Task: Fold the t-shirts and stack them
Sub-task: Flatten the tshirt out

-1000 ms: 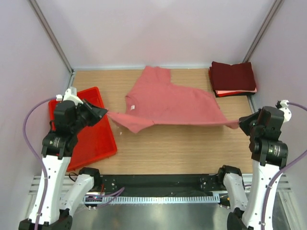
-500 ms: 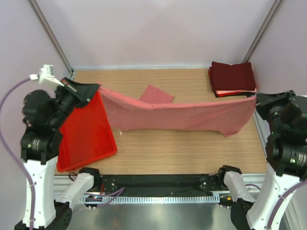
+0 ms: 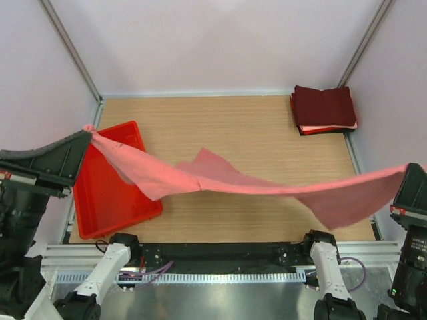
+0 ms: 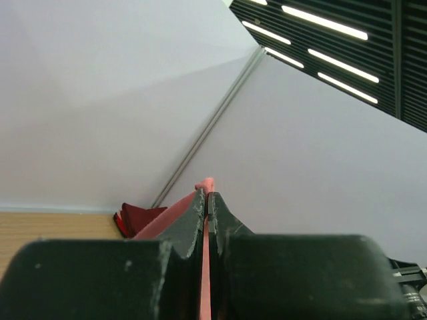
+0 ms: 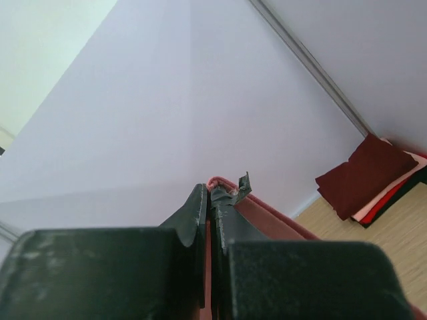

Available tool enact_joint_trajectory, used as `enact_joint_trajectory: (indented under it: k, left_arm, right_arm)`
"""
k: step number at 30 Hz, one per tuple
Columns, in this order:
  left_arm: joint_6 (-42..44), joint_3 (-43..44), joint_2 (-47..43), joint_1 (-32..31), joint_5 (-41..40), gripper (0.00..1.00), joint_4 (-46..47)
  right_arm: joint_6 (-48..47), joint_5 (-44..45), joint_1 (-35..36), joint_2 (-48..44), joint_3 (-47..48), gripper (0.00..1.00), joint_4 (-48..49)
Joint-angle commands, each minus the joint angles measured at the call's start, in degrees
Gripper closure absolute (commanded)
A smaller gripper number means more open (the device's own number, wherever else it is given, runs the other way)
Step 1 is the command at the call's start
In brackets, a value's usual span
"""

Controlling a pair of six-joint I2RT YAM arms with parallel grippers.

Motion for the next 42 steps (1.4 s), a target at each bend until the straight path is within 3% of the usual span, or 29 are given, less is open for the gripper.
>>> enact_joint_trajectory:
  k: [1, 4, 6, 9, 11, 16, 21, 23, 26, 29, 33, 35, 36, 39, 42]
  left_arm:
    - [1.93, -0.15, 5.95, 0.1, -2.4, 1.0, -0.87]
    - [2.99, -0.06, 11.22, 0.1, -4.16, 1.0, 2.38]
    - [3.61, -0.06, 14.73, 0.19, -6.01, 1.0, 4.66]
    - [1.68, -0.06, 22.73, 0.1, -8.29, 1.0, 10.89]
    - [-0.42, 1.34, 30.54, 0.1, -8.82, 1.0, 16.08]
    - [-5.17, 18.61, 50.65, 0.1, -5.84, 1.0, 17.51]
    - [-5.53, 37.0, 58.16, 0.19, -6.97, 1.0, 13.66]
    - [-4.22, 38.09, 55.91, 0.19, -8.12, 1.0, 13.37]
    - [-1.41, 27.77, 47.58, 0.19, -9.96, 1.0, 15.13]
    - [1.67, 15.91, 40.7, 0.19, -11.37, 1.0, 17.15]
    - [1.68, 0.42, 29.12, 0.19, -8.13, 1.0, 19.17]
    - [-1.81, -7.14, 25.23, 0.1, -4.63, 1.0, 21.09]
    - [-2.88, -16.66, 23.3, 0.1, -3.3, 1.0, 22.5]
    - [-3.34, -32.68, 15.21, -0.86, -1.79, 1.0, 25.59]
    - [-1.93, -42.31, 6.78, -1.04, -2.5, 1.0, 25.33]
  right_arm:
    - [2.0, 0.97, 0.06, 6.72, -1.08, 0.99, 0.44]
    - [4.19, -4.47, 0.06, 11.64, -4.06, 0.99, 6.93]
    - [5.95, -8.85, -0.02, 15.67, -8.17, 0.99, 16.49]
    - [8.68, -12.55, 0.06, 21.04, -17.14, 0.99, 28.81]
    - [8.16, -13.71, -0.02, 27.62, -16.82, 0.99, 34.34]
    - [6.4, -19.58, 0.06, 42.8, -7.61, 0.99, 43.59]
    - [6.75, -24.17, -0.02, 55.76, 18.01, 0.99, 36.58]
    - [6.84, -24.52, -0.11, 55.6, 21.5, 0.99, 35.87]
    - [4.21, -22.52, -0.2, 50.18, 20.11, 0.99, 35.26]
    - [-0.18, -19.96, -0.2, 43.05, 9.06, 0.99, 36.56]
    - [-5.28, -16.71, -0.2, 27.08, -15.81, 0.99, 39.65]
    - [-7.83, -14.52, -0.2, 22.31, -25.97, 0.99, 38.07]
    - [-8.36, -12.24, -0.11, 18.02, -29.0, 0.99, 37.28]
    - [-10.21, -10.29, 0.06, 12.38, -39.46, 0.99, 33.33]
    - [-10.91, -6.51, 0.33, 5.95, -48.43, 0.99, 27.19]
